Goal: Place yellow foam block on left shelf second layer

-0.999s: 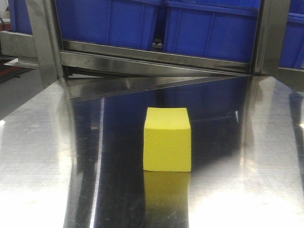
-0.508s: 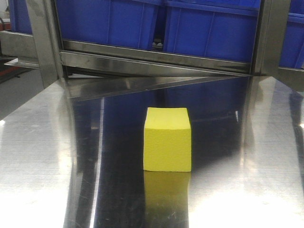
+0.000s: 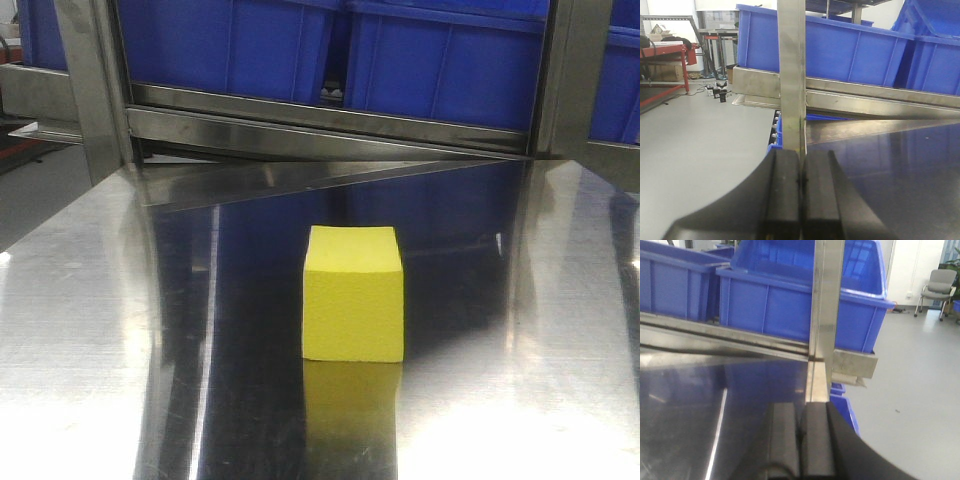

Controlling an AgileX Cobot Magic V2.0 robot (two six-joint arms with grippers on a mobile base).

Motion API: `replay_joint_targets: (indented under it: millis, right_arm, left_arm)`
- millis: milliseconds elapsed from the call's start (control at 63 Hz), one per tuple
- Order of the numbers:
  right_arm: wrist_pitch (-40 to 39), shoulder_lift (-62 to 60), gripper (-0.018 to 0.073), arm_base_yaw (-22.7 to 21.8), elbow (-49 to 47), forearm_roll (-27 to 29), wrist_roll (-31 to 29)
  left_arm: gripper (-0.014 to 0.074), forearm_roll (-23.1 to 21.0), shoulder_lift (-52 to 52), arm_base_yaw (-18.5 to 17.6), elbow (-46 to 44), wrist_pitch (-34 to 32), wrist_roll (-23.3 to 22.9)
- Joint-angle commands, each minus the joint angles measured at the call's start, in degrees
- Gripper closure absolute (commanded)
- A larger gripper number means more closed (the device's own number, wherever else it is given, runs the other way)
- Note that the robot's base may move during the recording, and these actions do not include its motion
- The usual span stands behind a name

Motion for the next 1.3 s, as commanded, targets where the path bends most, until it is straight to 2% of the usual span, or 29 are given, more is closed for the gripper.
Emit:
replay_joint_targets:
  millis: [0,206,571,650,777,872,1126,1285]
  right_arm:
    - [-4.5,1.0,0.0531,0.1,-4.1,-0.5,-0.4]
    - [-4.2,9.4,0.0531,3.5,-11.2,-0.5,-0.4]
    - [-3.4,28.2,0.0524,15.1,-22.0,-1.5,2.0]
    - [-1.4,32.5,0.0442,16.4,-23.9,-2.3,2.0]
    - [1.8,38.4,0.0129,17.8,-27.0,-2.4,4.9]
    - [5.1,42.0,-0.0063,18.2,-29.3,-2.7,8.6]
    - [21.0,51.3,-0.0040,22.0,-38.1,-6.4,20.9]
    - [32.7,59.2,-0.0040,27.9,-45.7,-6.4,30.2]
  left_arm:
    - [0.0472,0.0,0.7,-0.3,1.5,-4.7,-0.2]
    - [0.0472,-0.3,0.7,-0.3,1.5,-4.7,-0.2]
    - [0.0472,-0.3,0.7,-0.3,1.5,-4.7,-0.2]
    - [0.0472,-0.3,0.7,-0.3,1.5,-4.7,-0.2]
    - [0.0472,-0.3,0.7,-0.3,1.5,-4.7,-0.2]
    - [0.0472,-0.3,0.7,-0.3,1.5,-4.7,-0.2]
    - [0.0472,-0.3,0.7,-0.3,1.5,-4.7,-0.2]
    - [0.0472,-0.3,0.7,-0.3,1.5,-4.7,-0.2]
